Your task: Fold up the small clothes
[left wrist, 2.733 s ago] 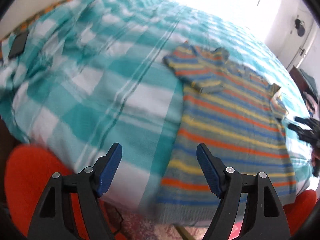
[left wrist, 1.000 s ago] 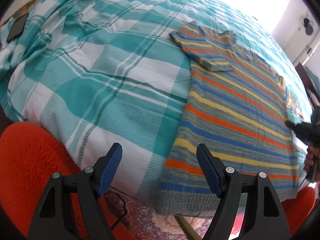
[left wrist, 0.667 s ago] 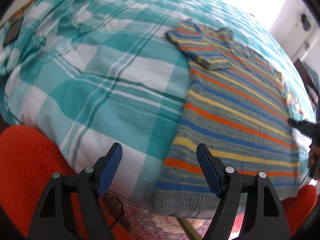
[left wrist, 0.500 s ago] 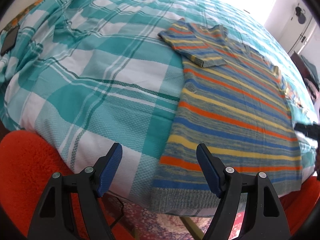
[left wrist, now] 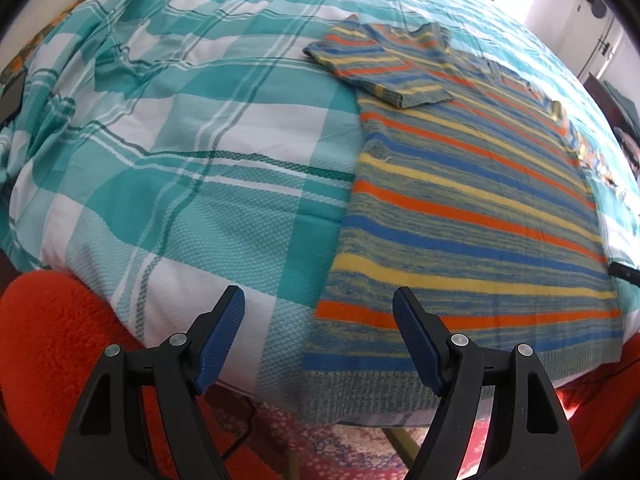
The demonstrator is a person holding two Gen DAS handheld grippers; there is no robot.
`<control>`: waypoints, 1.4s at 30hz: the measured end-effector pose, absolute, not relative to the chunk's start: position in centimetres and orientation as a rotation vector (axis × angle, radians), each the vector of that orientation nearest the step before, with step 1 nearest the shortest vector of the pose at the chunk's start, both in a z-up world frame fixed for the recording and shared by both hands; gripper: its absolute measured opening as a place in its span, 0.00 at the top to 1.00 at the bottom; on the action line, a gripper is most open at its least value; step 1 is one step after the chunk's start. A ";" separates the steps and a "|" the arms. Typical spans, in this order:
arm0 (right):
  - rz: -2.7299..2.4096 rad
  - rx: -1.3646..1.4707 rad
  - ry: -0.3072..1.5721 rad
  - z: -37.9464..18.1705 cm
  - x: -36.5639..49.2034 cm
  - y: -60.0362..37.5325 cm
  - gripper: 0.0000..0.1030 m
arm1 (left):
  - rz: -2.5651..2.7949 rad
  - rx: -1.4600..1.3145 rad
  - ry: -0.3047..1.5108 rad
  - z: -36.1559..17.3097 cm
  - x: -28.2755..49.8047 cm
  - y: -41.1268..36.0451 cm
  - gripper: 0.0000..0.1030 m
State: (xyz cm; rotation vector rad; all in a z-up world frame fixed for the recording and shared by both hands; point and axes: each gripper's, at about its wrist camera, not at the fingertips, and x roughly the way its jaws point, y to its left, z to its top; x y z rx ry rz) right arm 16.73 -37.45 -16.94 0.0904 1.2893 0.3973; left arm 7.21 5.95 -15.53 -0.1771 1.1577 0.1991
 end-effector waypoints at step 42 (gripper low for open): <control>0.492 0.055 1.227 -17.6 12.7 -28.8 0.32 | 0.366 -0.567 0.996 -12.3 27.0 27.2 0.99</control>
